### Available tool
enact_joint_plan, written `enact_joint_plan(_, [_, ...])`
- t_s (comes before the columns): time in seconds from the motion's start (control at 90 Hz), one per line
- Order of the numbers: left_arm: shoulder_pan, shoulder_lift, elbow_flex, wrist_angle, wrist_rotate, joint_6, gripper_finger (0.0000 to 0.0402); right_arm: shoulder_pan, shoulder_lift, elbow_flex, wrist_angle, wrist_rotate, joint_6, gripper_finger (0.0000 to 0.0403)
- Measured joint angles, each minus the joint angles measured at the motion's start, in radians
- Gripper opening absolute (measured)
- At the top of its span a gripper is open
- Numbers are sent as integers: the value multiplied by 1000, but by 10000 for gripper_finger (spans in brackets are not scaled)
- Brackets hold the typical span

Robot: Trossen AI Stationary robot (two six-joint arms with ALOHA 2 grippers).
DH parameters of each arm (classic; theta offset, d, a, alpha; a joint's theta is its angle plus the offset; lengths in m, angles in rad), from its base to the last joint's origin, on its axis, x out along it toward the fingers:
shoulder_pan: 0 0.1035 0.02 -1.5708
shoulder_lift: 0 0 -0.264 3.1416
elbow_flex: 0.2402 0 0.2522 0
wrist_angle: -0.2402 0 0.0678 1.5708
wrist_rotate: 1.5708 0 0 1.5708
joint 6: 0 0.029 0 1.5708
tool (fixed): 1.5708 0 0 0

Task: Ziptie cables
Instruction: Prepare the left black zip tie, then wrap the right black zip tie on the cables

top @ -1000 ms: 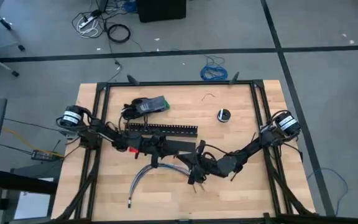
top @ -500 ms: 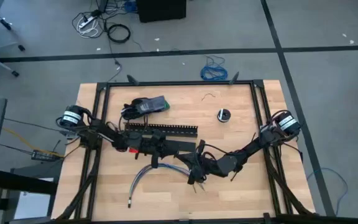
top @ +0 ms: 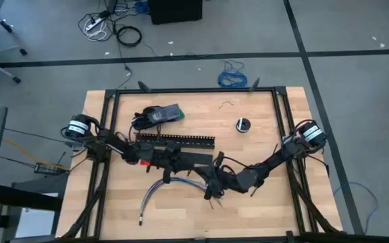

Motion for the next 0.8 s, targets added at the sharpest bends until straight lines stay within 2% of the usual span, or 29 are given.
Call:
enact_joint_plan(0.078, [6,0,0,1,34,2,55,11,-1,0,-3,73,-29,0])
enact_joint_plan(0.2, [31,0,0,19,93,-1,72,33,-10,0,-11,116,-45,0])
enact_joint_plan(0.378, [78,0,1,149,225,-2,80,54,-36,0,-85,197,-20,0])
enact_joint_plan(0.467, [98,-1,2,174,273,-2,80,62,-50,0,-125,200,25,0])
enact_joint_plan(0.8, [140,0,0,128,330,7,80,79,-58,0,-191,214,134,0])
